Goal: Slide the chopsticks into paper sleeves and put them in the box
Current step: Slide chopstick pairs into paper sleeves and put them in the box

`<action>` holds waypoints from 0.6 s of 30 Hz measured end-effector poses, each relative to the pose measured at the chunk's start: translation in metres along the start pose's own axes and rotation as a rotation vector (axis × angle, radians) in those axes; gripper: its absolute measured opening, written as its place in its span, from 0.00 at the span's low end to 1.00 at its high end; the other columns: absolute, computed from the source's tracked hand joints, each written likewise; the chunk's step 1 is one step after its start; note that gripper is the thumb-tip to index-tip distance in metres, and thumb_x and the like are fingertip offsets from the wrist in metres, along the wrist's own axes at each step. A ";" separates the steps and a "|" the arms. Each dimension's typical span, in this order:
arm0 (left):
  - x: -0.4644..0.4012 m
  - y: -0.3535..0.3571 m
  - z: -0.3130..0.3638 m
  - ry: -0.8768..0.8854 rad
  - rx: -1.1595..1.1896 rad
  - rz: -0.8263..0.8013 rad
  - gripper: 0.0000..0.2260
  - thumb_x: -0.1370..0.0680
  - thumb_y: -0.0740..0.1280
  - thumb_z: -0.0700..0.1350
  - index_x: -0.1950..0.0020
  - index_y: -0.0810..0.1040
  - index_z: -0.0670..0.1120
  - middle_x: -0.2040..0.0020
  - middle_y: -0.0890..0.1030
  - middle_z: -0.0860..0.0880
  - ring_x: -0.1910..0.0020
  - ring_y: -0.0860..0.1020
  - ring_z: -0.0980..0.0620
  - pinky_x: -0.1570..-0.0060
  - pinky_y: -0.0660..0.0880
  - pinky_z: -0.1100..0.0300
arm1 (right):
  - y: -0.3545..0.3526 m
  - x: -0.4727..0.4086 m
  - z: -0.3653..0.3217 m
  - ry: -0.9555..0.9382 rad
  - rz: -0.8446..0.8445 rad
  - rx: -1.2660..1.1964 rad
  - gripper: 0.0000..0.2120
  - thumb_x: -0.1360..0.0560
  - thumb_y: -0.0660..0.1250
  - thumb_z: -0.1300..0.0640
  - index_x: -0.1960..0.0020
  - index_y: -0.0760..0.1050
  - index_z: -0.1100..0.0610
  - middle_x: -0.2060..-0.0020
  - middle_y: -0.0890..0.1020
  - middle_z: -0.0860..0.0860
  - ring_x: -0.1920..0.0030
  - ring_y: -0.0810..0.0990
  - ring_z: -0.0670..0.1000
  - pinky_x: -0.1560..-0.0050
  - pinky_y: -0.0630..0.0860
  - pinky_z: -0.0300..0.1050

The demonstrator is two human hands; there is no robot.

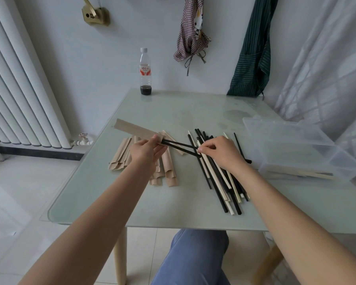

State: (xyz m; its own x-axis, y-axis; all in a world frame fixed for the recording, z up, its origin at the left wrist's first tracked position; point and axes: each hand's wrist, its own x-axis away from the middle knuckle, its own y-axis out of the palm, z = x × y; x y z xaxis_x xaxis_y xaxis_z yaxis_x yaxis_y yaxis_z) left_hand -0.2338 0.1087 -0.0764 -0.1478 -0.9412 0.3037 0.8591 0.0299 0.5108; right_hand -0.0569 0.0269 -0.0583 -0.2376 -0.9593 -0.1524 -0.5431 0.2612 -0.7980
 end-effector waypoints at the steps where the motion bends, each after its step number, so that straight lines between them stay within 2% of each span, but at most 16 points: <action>1: 0.001 0.000 -0.001 -0.003 -0.001 -0.019 0.04 0.21 0.63 0.37 0.53 0.73 0.35 0.58 0.79 0.40 0.67 0.83 0.50 0.62 0.82 0.60 | 0.000 0.000 0.000 -0.004 0.008 -0.002 0.09 0.24 0.66 0.54 0.53 0.84 0.56 0.58 0.84 0.55 0.54 0.80 0.53 0.49 0.74 0.47; 3: 0.001 0.001 -0.003 -0.004 0.015 -0.049 0.06 0.21 0.63 0.36 0.46 0.71 0.34 0.58 0.79 0.39 0.70 0.83 0.51 0.66 0.81 0.61 | 0.003 -0.001 -0.001 -0.017 0.015 0.001 0.10 0.24 0.65 0.54 0.54 0.83 0.57 0.58 0.84 0.57 0.54 0.80 0.54 0.51 0.74 0.45; 6: 0.006 0.007 -0.003 0.008 -0.014 -0.083 0.05 0.21 0.63 0.36 0.55 0.73 0.35 0.60 0.79 0.41 0.71 0.83 0.53 0.66 0.81 0.63 | 0.008 0.000 -0.005 -0.047 0.011 0.021 0.14 0.23 0.64 0.54 0.58 0.80 0.64 0.65 0.78 0.62 0.65 0.73 0.53 0.63 0.64 0.44; 9: 0.008 0.008 -0.001 0.015 -0.026 -0.080 0.06 0.21 0.62 0.35 0.58 0.72 0.36 0.63 0.80 0.41 0.72 0.82 0.53 0.65 0.81 0.63 | 0.007 0.002 -0.007 -0.053 -0.001 0.010 0.15 0.23 0.64 0.55 0.60 0.78 0.67 0.69 0.71 0.61 0.68 0.65 0.50 0.65 0.59 0.44; 12: 0.009 0.008 -0.002 0.013 -0.012 -0.096 0.05 0.21 0.62 0.35 0.57 0.73 0.35 0.66 0.82 0.43 0.71 0.83 0.52 0.66 0.81 0.63 | 0.005 0.001 -0.009 -0.048 -0.018 -0.011 0.14 0.23 0.64 0.56 0.60 0.79 0.65 0.69 0.73 0.60 0.67 0.68 0.51 0.65 0.60 0.44; 15: 0.012 0.013 -0.006 0.019 -0.027 -0.112 0.04 0.21 0.63 0.35 0.54 0.73 0.35 0.61 0.80 0.40 0.71 0.83 0.52 0.66 0.81 0.63 | 0.010 -0.002 -0.011 -0.060 -0.028 -0.030 0.14 0.22 0.63 0.56 0.58 0.80 0.64 0.64 0.80 0.63 0.63 0.75 0.59 0.63 0.65 0.44; 18: 0.012 0.014 -0.006 0.027 -0.022 -0.097 0.03 0.21 0.63 0.35 0.53 0.73 0.35 0.60 0.79 0.40 0.71 0.83 0.52 0.66 0.81 0.63 | 0.009 -0.002 -0.011 -0.065 -0.029 -0.053 0.12 0.22 0.63 0.55 0.61 0.79 0.59 0.68 0.81 0.55 0.64 0.79 0.54 0.60 0.72 0.44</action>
State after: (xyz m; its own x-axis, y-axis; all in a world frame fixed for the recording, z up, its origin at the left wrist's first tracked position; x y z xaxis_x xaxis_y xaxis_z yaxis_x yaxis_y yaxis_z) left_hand -0.2210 0.0954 -0.0703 -0.2179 -0.9481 0.2317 0.8521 -0.0690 0.5189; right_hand -0.0698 0.0327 -0.0583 -0.1693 -0.9711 -0.1680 -0.5913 0.2365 -0.7710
